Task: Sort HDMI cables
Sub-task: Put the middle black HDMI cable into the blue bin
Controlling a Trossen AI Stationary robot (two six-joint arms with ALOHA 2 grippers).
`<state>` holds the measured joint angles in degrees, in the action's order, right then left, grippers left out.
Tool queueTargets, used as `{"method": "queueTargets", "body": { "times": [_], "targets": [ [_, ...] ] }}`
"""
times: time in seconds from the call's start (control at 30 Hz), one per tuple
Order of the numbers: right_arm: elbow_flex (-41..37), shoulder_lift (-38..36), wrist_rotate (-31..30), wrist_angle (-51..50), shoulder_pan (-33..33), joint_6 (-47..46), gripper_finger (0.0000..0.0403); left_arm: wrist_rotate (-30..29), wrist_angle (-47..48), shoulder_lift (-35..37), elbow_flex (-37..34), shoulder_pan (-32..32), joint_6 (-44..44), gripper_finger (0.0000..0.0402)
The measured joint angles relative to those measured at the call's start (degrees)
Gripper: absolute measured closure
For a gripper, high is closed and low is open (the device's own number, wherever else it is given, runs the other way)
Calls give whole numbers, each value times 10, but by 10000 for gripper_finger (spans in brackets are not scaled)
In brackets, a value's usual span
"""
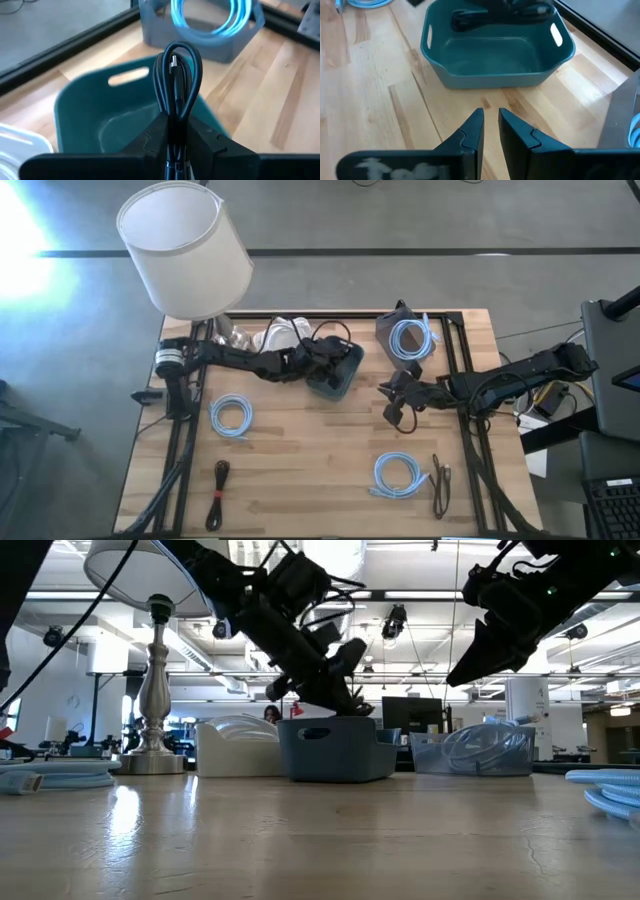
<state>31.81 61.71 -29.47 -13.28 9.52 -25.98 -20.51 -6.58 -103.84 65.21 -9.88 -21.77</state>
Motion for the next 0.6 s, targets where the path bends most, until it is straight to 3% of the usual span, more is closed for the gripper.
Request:
{"method": "queueTargets", "body": {
  "times": [0.6],
  "targets": [
    [0,0,0,2,0,7,351,-1,27,-18,-5,0,-39,339]
  ]
}}
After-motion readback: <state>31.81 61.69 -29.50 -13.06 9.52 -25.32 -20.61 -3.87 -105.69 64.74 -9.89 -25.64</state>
